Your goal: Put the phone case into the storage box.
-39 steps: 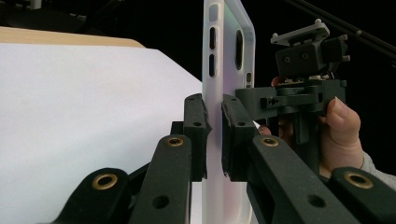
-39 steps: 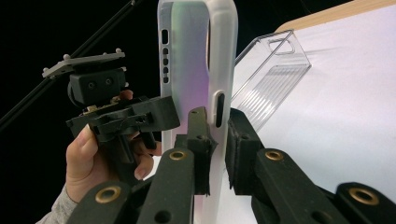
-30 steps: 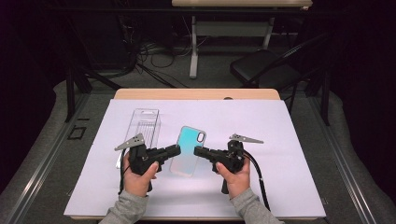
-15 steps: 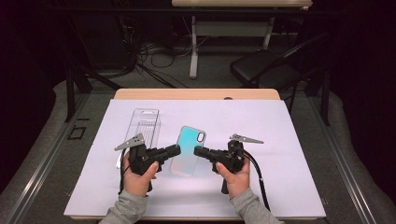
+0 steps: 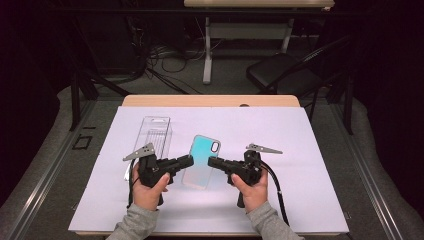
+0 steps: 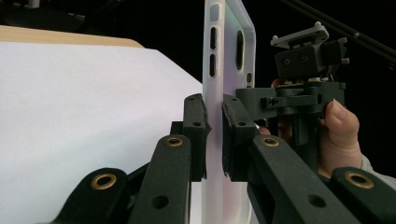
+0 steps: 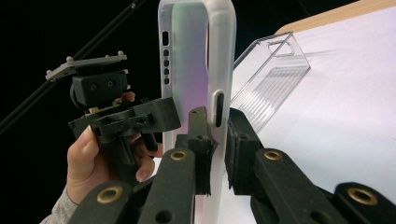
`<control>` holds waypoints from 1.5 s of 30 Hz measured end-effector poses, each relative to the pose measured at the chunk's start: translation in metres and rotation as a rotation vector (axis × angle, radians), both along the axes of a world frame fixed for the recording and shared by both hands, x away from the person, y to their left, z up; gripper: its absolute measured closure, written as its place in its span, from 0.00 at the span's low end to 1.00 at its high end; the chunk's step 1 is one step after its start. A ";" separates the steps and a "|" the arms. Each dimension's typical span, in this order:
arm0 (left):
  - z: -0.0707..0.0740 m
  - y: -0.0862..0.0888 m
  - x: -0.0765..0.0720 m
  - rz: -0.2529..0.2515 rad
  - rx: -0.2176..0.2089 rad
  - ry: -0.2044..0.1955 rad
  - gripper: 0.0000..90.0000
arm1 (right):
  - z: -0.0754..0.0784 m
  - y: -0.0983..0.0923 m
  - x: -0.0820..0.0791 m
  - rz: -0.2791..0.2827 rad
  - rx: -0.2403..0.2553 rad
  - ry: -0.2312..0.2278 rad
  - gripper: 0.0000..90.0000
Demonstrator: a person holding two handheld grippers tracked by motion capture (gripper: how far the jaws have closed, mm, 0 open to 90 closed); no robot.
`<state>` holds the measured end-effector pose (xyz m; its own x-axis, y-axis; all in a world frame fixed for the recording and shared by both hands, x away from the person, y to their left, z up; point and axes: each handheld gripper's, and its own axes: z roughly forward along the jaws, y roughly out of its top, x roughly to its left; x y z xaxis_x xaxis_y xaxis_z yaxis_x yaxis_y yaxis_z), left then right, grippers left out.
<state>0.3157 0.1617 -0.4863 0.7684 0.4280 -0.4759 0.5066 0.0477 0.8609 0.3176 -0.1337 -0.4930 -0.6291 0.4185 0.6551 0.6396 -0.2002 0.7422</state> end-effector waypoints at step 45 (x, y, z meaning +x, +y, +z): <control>0.000 0.012 0.002 0.095 0.039 -0.008 0.60 | -0.003 -0.003 0.000 -0.070 -0.144 -0.065 0.91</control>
<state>0.3180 0.1732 -0.4865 0.7271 0.5168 -0.4519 0.4949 0.0617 0.8668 0.3173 -0.1369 -0.4961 -0.6337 0.5496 0.5444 0.5779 -0.1315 0.8055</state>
